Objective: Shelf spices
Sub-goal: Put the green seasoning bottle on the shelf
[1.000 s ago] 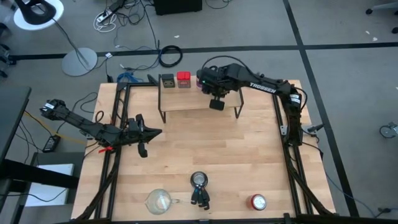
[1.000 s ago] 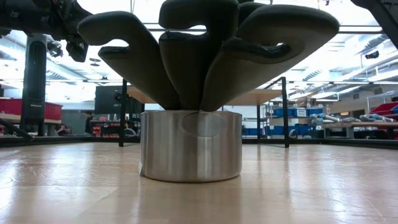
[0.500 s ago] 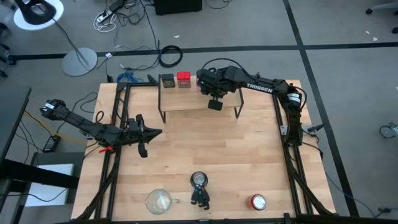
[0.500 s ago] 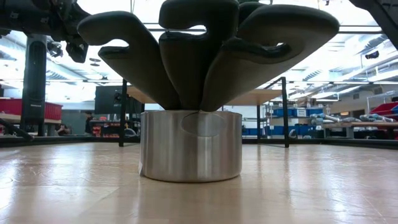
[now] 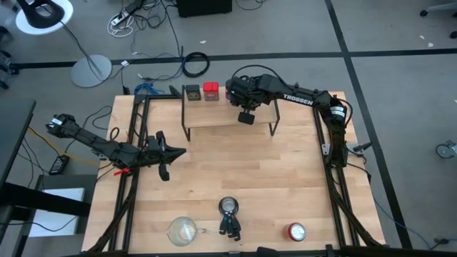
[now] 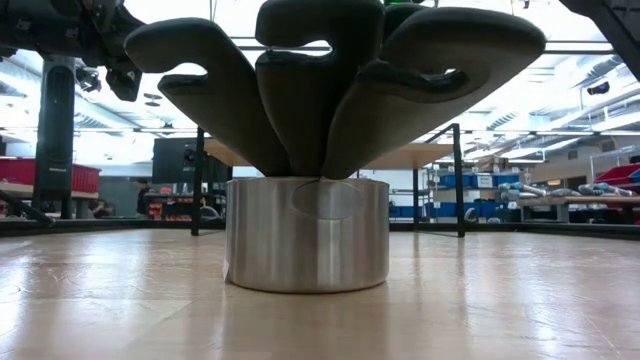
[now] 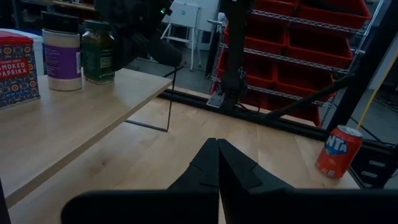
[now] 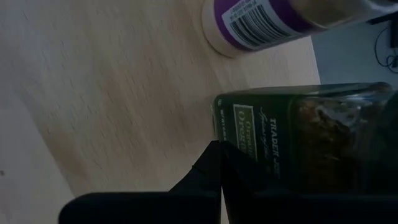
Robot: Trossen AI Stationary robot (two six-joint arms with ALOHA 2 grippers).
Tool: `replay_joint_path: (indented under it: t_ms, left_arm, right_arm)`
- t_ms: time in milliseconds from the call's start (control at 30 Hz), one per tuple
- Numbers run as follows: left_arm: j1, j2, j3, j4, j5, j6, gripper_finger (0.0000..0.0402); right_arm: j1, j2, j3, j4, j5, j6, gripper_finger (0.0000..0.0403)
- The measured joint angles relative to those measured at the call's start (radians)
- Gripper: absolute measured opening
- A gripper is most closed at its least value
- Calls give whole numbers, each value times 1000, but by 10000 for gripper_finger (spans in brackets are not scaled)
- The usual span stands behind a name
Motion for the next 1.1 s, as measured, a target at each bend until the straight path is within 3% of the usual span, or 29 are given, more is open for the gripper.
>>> replay_joint_path:
  t_ms: [1100]
  left_arm:
    - [0, 0, 0, -2, 0, 2, 1]
  right_arm:
    - [-18, 0, 0, -10, -28, 31, 0]
